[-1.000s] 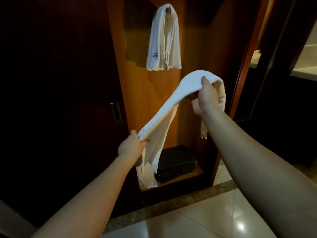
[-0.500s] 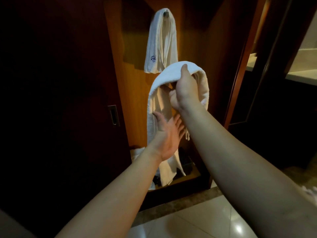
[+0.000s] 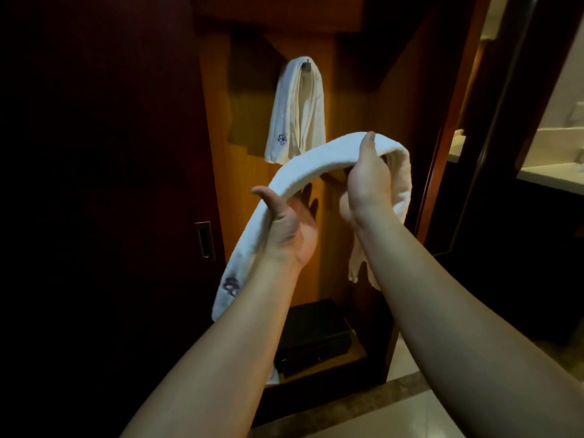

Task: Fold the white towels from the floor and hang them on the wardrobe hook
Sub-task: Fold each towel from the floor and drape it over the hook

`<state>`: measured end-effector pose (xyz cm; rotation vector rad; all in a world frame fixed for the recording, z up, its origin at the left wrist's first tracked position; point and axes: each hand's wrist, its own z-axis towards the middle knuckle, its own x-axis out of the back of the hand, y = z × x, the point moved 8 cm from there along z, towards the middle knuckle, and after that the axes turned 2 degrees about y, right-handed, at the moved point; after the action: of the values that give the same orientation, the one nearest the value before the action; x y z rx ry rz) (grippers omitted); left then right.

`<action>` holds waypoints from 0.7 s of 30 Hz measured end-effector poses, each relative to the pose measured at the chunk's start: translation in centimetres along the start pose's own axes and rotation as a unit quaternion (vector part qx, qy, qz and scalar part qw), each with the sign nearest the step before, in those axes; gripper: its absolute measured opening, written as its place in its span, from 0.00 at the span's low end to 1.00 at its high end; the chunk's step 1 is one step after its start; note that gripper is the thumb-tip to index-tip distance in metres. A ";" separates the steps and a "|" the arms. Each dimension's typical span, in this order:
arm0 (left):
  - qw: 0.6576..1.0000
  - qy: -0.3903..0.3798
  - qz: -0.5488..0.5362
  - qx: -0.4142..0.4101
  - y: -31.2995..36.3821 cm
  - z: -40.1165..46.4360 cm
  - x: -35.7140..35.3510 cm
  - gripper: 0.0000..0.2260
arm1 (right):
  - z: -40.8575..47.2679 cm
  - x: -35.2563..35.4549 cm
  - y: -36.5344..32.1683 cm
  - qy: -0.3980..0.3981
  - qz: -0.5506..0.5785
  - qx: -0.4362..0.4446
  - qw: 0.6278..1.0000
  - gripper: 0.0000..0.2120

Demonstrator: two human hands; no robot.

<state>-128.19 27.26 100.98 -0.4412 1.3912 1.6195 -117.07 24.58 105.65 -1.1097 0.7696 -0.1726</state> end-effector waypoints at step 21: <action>0.965 0.017 0.258 -0.037 4.1 14.4 2.1 0.22 | 13.9 5.6 -0.5 0.094 -0.119 0.053 0.987 0.24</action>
<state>-128.43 41.49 106.00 -0.1502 1.5598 2.0948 -104.02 31.91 106.47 -1.0923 0.7838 -0.5192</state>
